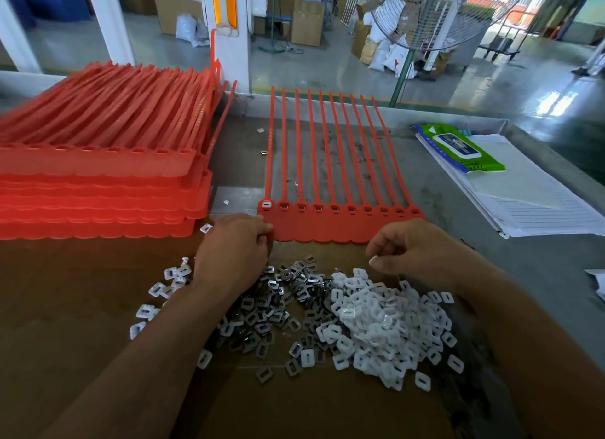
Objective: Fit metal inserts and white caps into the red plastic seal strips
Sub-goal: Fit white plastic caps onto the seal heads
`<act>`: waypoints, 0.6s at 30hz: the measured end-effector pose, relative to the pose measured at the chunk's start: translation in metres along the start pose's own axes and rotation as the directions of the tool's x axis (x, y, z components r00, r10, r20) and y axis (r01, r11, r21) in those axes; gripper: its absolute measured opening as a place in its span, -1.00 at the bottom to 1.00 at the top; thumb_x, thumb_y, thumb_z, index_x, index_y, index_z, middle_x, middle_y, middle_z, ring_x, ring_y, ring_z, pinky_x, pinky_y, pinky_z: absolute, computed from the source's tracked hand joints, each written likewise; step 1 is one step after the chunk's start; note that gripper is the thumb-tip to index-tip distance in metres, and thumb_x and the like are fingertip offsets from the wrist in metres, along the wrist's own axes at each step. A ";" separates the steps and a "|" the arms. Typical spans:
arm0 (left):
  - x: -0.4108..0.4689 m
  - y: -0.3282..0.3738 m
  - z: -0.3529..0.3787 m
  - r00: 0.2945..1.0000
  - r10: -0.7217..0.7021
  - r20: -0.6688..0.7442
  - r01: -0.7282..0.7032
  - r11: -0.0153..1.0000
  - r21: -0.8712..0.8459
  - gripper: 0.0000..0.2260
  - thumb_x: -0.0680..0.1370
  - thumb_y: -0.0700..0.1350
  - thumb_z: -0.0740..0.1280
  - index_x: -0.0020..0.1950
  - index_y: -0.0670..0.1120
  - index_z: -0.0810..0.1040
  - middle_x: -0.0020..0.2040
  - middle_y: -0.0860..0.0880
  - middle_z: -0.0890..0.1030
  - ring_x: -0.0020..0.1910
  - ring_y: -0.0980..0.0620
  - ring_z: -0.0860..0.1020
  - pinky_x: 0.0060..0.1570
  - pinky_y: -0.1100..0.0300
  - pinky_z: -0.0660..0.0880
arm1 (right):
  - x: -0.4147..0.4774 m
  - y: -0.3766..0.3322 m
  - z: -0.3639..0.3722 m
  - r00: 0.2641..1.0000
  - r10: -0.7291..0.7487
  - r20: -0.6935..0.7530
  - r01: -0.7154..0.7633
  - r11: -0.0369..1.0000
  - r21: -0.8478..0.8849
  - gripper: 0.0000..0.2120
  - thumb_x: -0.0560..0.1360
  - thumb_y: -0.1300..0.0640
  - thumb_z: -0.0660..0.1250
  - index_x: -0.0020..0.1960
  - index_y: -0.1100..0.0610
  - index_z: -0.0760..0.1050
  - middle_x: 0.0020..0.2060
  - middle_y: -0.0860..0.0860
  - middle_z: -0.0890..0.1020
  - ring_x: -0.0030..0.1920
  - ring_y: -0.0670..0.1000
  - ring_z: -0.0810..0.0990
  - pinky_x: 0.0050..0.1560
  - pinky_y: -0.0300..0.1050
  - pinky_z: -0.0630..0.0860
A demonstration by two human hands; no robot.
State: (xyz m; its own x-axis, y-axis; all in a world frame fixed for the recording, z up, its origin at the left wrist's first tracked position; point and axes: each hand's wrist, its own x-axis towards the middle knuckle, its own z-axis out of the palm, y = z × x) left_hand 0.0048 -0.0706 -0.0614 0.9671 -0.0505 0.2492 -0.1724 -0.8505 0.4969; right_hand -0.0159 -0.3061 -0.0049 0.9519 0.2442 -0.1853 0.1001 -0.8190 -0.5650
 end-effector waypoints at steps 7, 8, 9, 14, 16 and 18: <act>0.000 0.000 0.000 1.000 0.001 -0.008 -0.001 1.000 -0.001 -0.74 0.50 -0.21 0.23 0.13 -0.07 0.58 0.21 -0.01 0.55 0.20 0.03 0.47 0.19 0.20 0.32 | 0.013 -0.015 0.010 0.985 -0.082 -0.155 0.088 0.995 0.038 -0.88 0.43 0.05 0.38 -0.28 -0.02 0.53 -0.32 0.00 0.63 -0.31 -0.03 0.55 -0.18 -0.16 0.53; 0.000 0.000 0.000 1.000 0.000 -0.011 0.000 1.000 -0.006 -0.74 0.49 -0.22 0.23 0.13 -0.07 0.58 0.20 -0.01 0.55 0.19 0.03 0.47 0.19 0.20 0.32 | 0.016 -0.019 0.011 0.982 -0.088 -0.165 0.097 0.994 0.047 -0.87 0.43 0.04 0.37 -0.29 -0.03 0.53 -0.35 -0.03 0.61 -0.34 -0.09 0.53 -0.20 -0.16 0.52; 0.000 -0.001 0.000 1.000 0.000 -0.015 0.000 1.000 -0.009 -0.74 0.49 -0.22 0.23 0.12 -0.07 0.58 0.20 -0.01 0.55 0.19 0.03 0.48 0.18 0.20 0.33 | 0.020 -0.022 0.013 0.981 -0.088 -0.173 0.100 0.993 0.060 -0.87 0.44 0.03 0.37 -0.29 -0.03 0.52 -0.38 -0.06 0.60 -0.36 -0.15 0.52 -0.21 -0.18 0.51; 0.000 0.000 0.000 1.000 0.012 -0.018 -0.013 1.000 -0.013 -0.75 0.48 -0.23 0.24 0.10 -0.08 0.60 0.17 -0.04 0.57 0.15 0.00 0.51 0.16 0.18 0.36 | 0.047 -0.035 0.020 0.975 -0.074 -0.210 0.106 0.984 0.146 -0.90 0.45 0.18 0.36 -0.18 0.00 0.51 -0.31 -0.12 0.54 -0.31 -0.20 0.48 -0.26 -0.35 0.40; 0.000 0.001 -0.001 0.999 0.016 -0.031 -0.017 1.000 -0.023 -0.76 0.48 -0.24 0.24 0.08 -0.09 0.61 0.14 -0.05 0.59 0.13 -0.01 0.52 0.13 0.18 0.37 | 0.059 -0.042 0.021 0.973 -0.072 -0.220 0.102 0.987 0.125 -0.92 0.47 0.19 0.34 -0.06 0.05 0.55 -0.26 -0.09 0.56 -0.26 -0.14 0.50 -0.17 -0.26 0.46; -0.001 0.001 -0.001 0.999 0.013 -0.035 -0.014 1.000 -0.027 -0.77 0.48 -0.23 0.24 0.06 -0.09 0.62 0.11 -0.07 0.61 0.09 -0.02 0.54 0.10 0.17 0.39 | 0.072 -0.049 0.023 0.974 -0.055 -0.219 0.085 0.988 0.130 -0.93 0.48 0.23 0.32 -0.09 0.10 0.56 -0.30 -0.05 0.58 -0.28 -0.09 0.56 -0.08 -0.13 0.55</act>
State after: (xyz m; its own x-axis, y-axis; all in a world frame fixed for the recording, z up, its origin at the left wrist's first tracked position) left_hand 0.0036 -0.0705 -0.0603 0.9577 -0.0435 0.2846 -0.1911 -0.8354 0.5153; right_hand 0.0410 -0.2368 -0.0093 0.9853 0.1689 0.0271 0.1422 -0.7210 -0.6782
